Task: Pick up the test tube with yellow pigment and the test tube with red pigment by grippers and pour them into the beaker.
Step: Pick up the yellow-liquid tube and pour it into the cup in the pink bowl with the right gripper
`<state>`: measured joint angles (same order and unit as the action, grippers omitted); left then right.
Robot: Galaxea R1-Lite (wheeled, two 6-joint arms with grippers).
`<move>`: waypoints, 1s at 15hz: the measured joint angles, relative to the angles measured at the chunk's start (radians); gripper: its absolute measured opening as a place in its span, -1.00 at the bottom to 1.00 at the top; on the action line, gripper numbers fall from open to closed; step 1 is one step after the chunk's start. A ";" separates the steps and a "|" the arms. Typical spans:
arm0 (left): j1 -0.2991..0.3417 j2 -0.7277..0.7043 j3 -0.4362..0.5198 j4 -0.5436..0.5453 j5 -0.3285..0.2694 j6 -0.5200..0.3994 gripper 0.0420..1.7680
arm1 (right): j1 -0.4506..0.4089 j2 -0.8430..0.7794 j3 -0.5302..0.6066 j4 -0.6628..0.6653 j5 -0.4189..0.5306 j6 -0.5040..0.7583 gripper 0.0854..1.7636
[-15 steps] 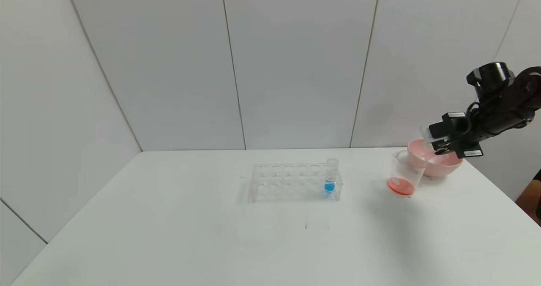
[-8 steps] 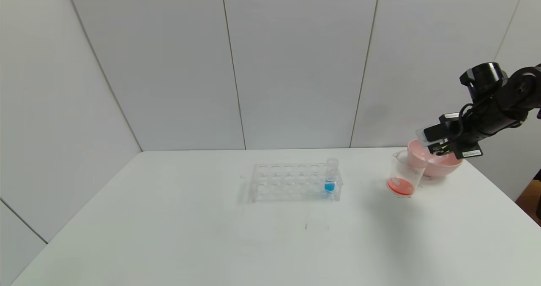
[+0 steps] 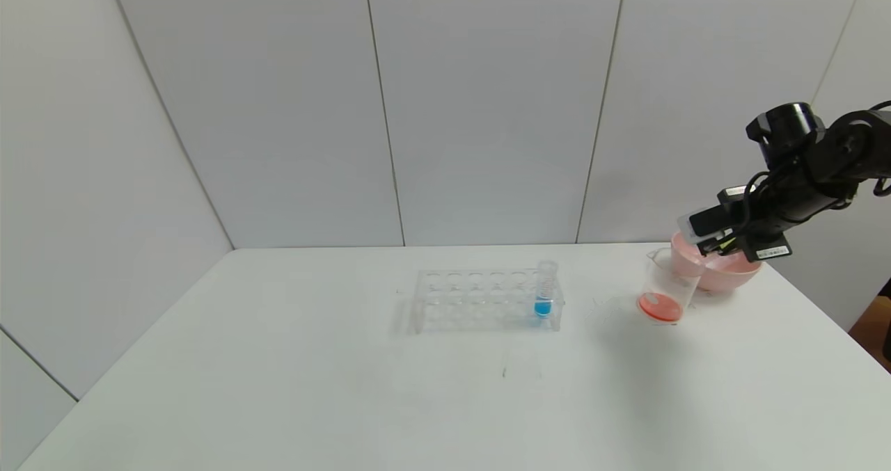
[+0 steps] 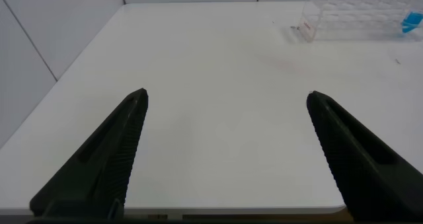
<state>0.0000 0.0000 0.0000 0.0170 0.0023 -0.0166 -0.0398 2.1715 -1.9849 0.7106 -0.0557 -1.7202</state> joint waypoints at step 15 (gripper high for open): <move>0.000 0.000 0.000 0.000 0.000 0.000 0.94 | 0.066 -0.005 0.002 -0.006 -0.179 -0.047 -0.51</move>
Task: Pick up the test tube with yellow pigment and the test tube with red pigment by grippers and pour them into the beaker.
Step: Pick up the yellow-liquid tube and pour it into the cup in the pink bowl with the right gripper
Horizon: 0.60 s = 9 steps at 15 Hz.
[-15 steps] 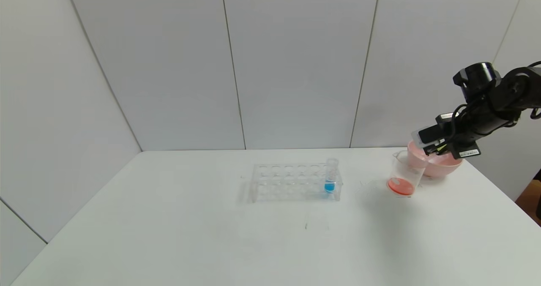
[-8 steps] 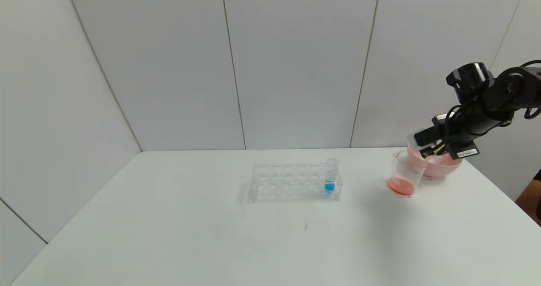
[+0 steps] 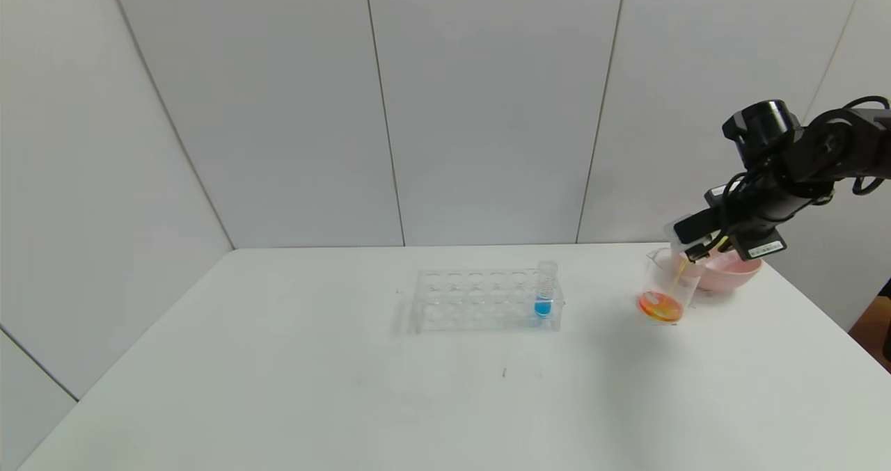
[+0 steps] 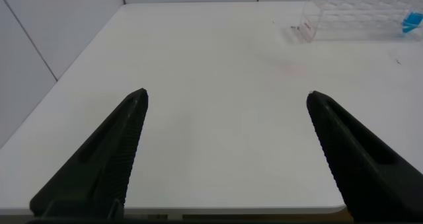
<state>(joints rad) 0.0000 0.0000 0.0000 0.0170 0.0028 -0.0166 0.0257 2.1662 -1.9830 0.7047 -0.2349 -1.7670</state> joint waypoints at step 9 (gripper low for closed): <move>0.000 0.000 0.000 0.000 0.000 0.000 0.94 | 0.051 0.009 -0.003 0.001 -0.149 -0.026 -0.51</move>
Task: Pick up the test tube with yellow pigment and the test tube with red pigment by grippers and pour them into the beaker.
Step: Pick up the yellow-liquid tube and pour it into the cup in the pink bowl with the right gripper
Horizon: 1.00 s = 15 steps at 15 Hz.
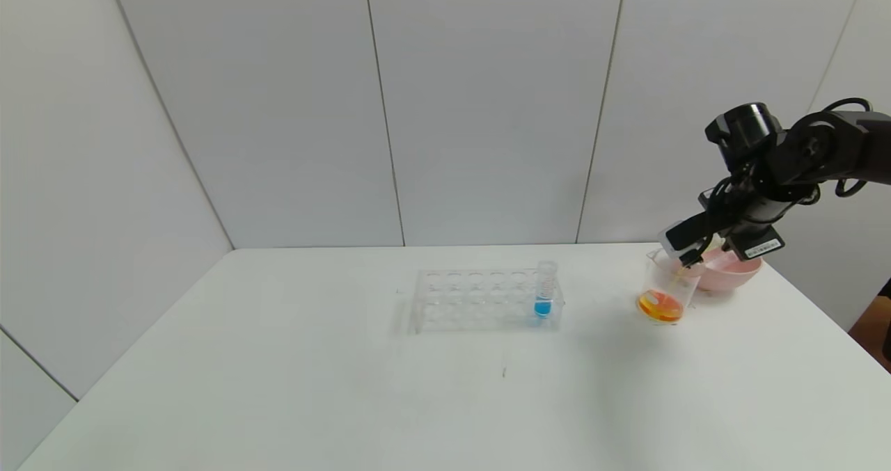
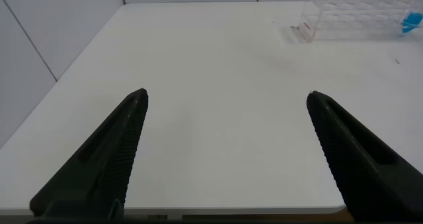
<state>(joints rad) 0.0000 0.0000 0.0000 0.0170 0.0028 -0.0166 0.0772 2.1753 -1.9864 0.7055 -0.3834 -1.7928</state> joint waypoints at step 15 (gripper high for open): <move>0.000 0.000 0.000 0.000 0.000 0.000 0.94 | 0.069 -0.014 0.008 0.025 -0.167 0.003 -0.51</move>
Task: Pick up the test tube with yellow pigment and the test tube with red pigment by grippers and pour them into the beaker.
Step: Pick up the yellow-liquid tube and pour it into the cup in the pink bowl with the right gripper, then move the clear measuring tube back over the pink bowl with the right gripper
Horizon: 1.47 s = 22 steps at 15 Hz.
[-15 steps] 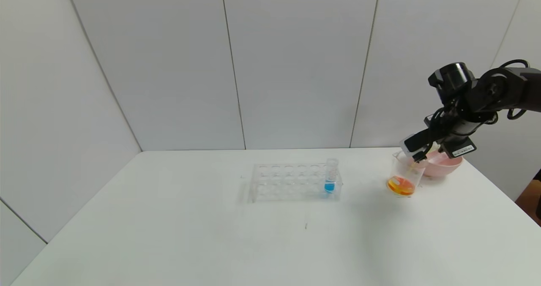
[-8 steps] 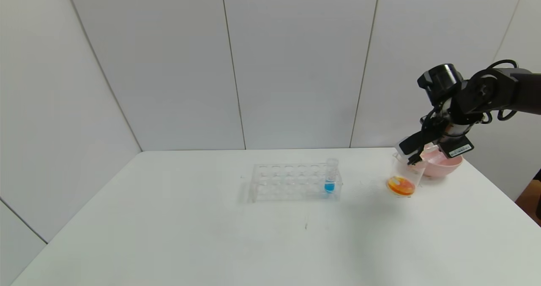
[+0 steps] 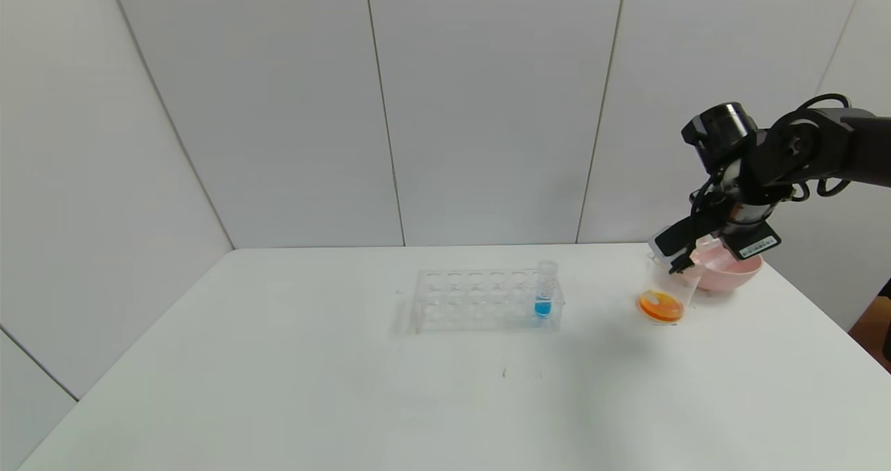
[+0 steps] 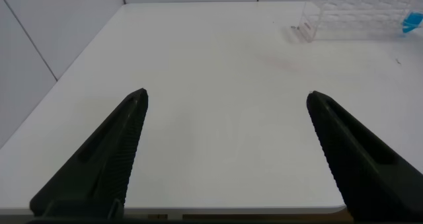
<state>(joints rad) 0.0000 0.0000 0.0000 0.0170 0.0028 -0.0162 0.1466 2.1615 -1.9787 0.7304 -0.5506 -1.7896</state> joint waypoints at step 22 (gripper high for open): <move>0.000 0.000 0.000 0.000 0.000 0.000 0.94 | -0.006 -0.022 -0.002 -0.026 0.030 0.005 -0.51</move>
<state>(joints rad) 0.0000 0.0000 0.0000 0.0170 0.0023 -0.0166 0.1404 2.1394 -1.9804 0.7047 -0.5211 -1.7843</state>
